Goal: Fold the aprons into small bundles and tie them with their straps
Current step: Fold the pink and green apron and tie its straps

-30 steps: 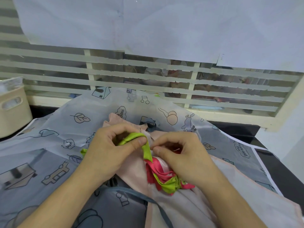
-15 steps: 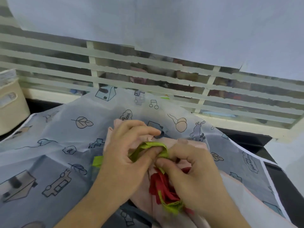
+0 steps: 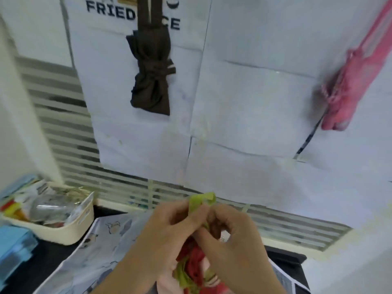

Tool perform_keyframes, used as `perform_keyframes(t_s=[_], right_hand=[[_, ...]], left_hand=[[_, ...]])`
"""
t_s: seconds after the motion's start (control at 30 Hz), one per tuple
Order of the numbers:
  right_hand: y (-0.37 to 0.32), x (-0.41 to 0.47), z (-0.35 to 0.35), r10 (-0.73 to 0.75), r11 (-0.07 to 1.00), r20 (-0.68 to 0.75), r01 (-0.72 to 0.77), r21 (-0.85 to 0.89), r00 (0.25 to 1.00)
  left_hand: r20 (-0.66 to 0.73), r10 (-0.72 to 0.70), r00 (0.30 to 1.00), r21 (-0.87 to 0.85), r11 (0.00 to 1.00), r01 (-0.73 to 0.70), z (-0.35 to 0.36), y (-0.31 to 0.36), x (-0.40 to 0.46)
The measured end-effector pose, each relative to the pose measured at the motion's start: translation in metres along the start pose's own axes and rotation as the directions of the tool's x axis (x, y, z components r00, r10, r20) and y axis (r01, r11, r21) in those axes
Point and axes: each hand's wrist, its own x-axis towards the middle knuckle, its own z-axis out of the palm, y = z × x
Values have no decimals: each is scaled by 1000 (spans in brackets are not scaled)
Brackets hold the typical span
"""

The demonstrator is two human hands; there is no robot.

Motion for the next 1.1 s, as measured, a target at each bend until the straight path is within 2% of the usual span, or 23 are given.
perform_keyframes(t_s=[0.1, 0.17, 0.27, 0.37, 0.43, 0.57, 0.67, 0.73, 0.83, 0.93, 1.03, 1.1], right_hand=[[-48, 12, -25, 20, 999, 36, -21, 25, 999], [-81, 19, -43, 49, 984, 62, -58, 167, 997], [-124, 22, -65, 125, 882, 104, -158, 443, 987], [-158, 24, -75, 111, 793, 90, -143, 592, 990], [-180, 22, -76, 83, 791, 44, -93, 605, 996], [-212, 20, -69, 20, 861, -66, 16, 508, 998], [-231, 21, -60, 22, 826, -74, 24, 563, 997], [-237, 25, -53, 65, 763, -66, -7, 647, 996], [-247, 32, -47, 79, 627, -8, -44, 778, 997], [-262, 45, -42, 28, 529, 38, -47, 847, 999], [-276, 63, -26, -78, 452, 162, -110, 885, 984], [-286, 75, -3, -188, 416, 291, -193, 889, 938]], left_hand=[[-73, 27, 997, -15, 999, -29, 7, 54, 2], [-54, 20, 998, -58, 998, -23, 6, 92, 5], [17, 54, 998, -141, 989, -51, 5, 138, 4], [92, 52, 994, -264, 964, -26, -1, 173, 2], [141, 48, 989, -270, 963, -8, -8, 192, -1], [182, 59, 982, -175, 984, -27, -16, 213, -13], [211, 65, 975, -218, 976, -18, -25, 228, -24], [203, 39, 978, -287, 958, 21, -37, 237, -34], [178, 27, 984, -292, 956, 27, -66, 250, -45], [100, 80, 992, -219, 974, -57, -106, 266, -56], [17, 159, 987, -109, 982, -156, -145, 279, -74], [-47, 207, 977, -40, 977, -209, -166, 286, -87]])
